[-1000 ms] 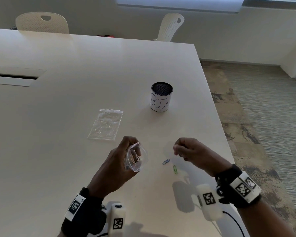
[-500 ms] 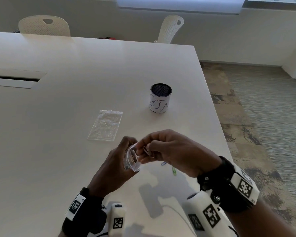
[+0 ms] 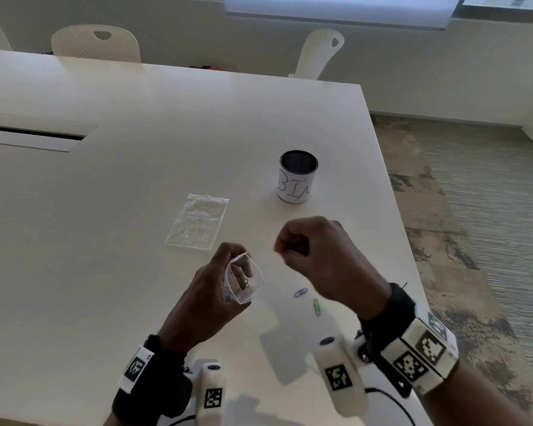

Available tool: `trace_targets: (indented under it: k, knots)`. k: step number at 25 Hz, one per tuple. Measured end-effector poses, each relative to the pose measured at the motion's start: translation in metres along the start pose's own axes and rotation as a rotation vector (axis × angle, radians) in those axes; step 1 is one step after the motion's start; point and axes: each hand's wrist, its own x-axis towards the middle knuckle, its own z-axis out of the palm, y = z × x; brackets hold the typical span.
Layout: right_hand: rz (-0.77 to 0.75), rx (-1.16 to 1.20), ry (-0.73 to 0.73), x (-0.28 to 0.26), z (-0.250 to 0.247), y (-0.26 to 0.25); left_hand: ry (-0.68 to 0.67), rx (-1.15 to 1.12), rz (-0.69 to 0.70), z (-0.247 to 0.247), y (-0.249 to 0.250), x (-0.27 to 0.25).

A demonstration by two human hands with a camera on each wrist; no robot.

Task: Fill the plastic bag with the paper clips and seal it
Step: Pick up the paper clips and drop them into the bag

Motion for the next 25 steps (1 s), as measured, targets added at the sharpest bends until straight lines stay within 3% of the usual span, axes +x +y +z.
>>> trace_targets:
  k: [5, 10, 16, 18, 22, 25]
  knots:
    - [0.037, -0.396, -0.329, -0.007, 0.013, 0.064, -0.011, -0.017, 0.003, 0.002, -0.001, -0.001]
    - [-0.038, -0.521, -0.276, -0.007, 0.026, 0.077, -0.019, -0.026, -0.003, 0.004, 0.0, -0.003]
    - [0.003, -0.52, -0.44, -0.006, 0.026, 0.069, -0.015, -0.016, 0.005, 0.003, 0.0, -0.005]
    - [-0.023, -0.484, -0.392, -0.009, 0.022, 0.06, -0.014, -0.01, 0.01, 0.003, 0.0, -0.005]
    - [-0.157, -0.029, -0.079, -0.02, 0.01, 0.026, -0.01, 0.005, 0.039, 0.006, -0.001, -0.005]
    - [-0.256, 0.061, -0.024, -0.024, 0.015, -0.003, -0.007, 0.01, 0.029, 0.007, -0.002, -0.005]
